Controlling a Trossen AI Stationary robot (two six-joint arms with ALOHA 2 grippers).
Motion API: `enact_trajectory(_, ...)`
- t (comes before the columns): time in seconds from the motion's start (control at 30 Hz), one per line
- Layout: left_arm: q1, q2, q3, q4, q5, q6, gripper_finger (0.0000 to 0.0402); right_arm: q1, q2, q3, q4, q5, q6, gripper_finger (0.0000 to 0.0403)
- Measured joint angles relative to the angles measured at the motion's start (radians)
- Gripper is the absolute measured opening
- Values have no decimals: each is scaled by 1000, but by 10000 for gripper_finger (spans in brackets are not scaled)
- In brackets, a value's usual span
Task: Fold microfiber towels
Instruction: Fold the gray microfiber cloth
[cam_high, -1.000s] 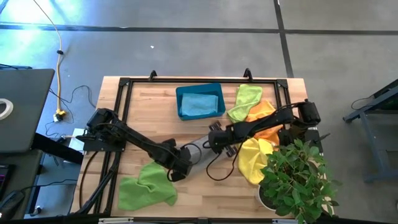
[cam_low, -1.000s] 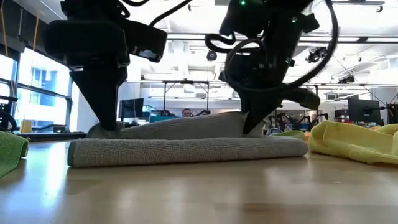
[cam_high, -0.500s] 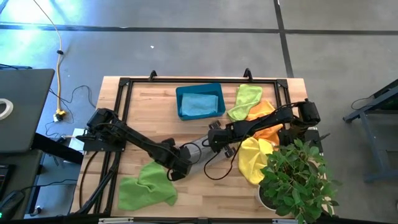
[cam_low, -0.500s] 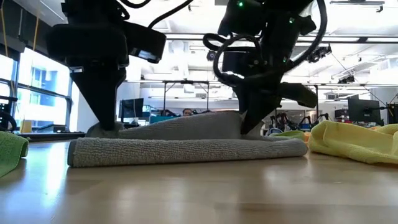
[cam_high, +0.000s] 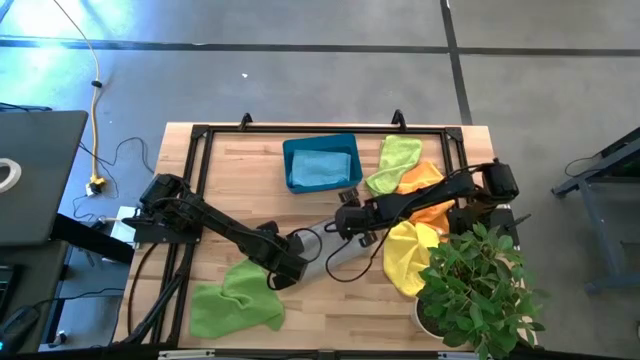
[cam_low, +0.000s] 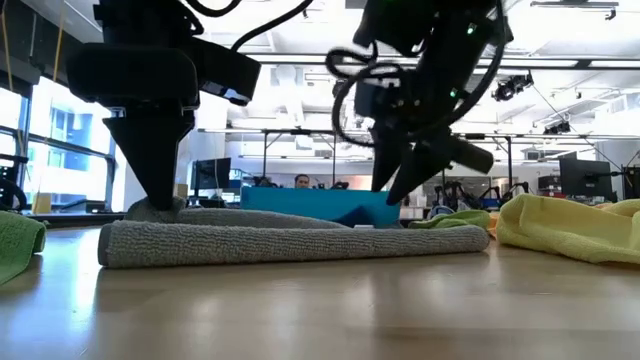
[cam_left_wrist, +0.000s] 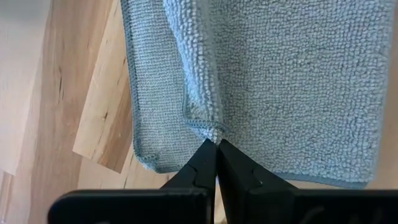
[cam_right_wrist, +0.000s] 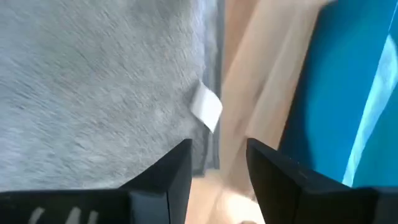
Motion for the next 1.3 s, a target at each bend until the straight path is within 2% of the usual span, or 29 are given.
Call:
enact_trajectory(0.1, 0, 0, 0, -3, 0, 0, 0, 20, -10, 0, -2, -34, 34, 137)
enact_trajectory(0.23, 0, 0, 0, -6, 0, -1, 0, 29, 6, -5, 6, -149, 159, 129)
enact_trajectory(0.63, 0, 0, 0, -7, 46, 0, 4, 34, 15, -136, 129, -153, 243, 124)
enact_trajectory(0.77, 0, 0, 0, -15, 25, 2, 28, 33, 14, -156, 162, -153, 269, 123)
enact_trajectory(0.9, 3, 0, 0, -31, 22, 3, 69, 33, 14, -157, 165, -153, 269, 123)
enact_trajectory(1.07, 13, 0, 3, -114, 7, 60, 114, 33, 14, -157, 160, -153, 304, 123)
enact_trajectory(1.3, 11, 0, 93, -140, -45, 228, 123, 33, 13, -157, 133, -153, 428, 123)
